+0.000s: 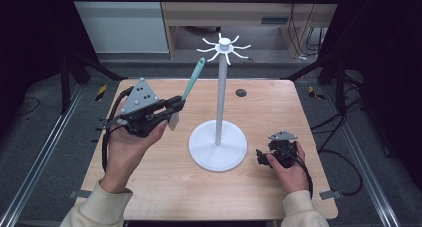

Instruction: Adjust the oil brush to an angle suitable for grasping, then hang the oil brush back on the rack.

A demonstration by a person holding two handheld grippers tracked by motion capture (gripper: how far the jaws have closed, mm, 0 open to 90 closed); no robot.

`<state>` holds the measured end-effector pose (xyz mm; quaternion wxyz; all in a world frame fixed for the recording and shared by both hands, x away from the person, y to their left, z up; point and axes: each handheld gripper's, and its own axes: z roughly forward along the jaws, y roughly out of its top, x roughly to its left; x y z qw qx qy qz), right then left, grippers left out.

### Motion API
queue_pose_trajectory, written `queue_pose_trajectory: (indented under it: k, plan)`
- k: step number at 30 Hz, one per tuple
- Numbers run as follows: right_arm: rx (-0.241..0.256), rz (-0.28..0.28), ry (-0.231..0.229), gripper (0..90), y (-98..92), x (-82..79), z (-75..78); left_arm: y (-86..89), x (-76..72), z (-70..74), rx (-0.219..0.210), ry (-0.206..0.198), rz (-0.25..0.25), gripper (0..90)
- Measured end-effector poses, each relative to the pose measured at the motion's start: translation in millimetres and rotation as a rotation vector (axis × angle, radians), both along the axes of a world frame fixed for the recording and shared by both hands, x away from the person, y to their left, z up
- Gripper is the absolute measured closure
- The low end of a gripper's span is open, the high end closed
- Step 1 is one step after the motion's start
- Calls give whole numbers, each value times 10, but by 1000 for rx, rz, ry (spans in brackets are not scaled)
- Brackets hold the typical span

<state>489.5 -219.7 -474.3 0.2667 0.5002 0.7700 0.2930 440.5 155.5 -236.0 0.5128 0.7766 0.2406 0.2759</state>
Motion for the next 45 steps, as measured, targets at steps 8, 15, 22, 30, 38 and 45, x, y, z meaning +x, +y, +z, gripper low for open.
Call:
queue_pose_trajectory:
  k: [8,15,22,30,38,45]
  plan:
    - [4,-5,2,98,-2,-1,2,-60,24,29,-1,5,-1,821]
    - [4,-5,2,98,-3,-1,1,-77,48,12,5,11,0,822]
    - [5,-3,4,98,-2,-3,2,-108,71,1,11,20,1,821]
    - [5,-1,4,98,-6,-3,2,-174,153,-15,5,34,1,821]
    - [5,0,4,98,-7,-4,2,-260,239,-43,16,43,6,821]
    - [6,2,5,98,-7,-3,1,-281,259,-60,21,49,3,821]
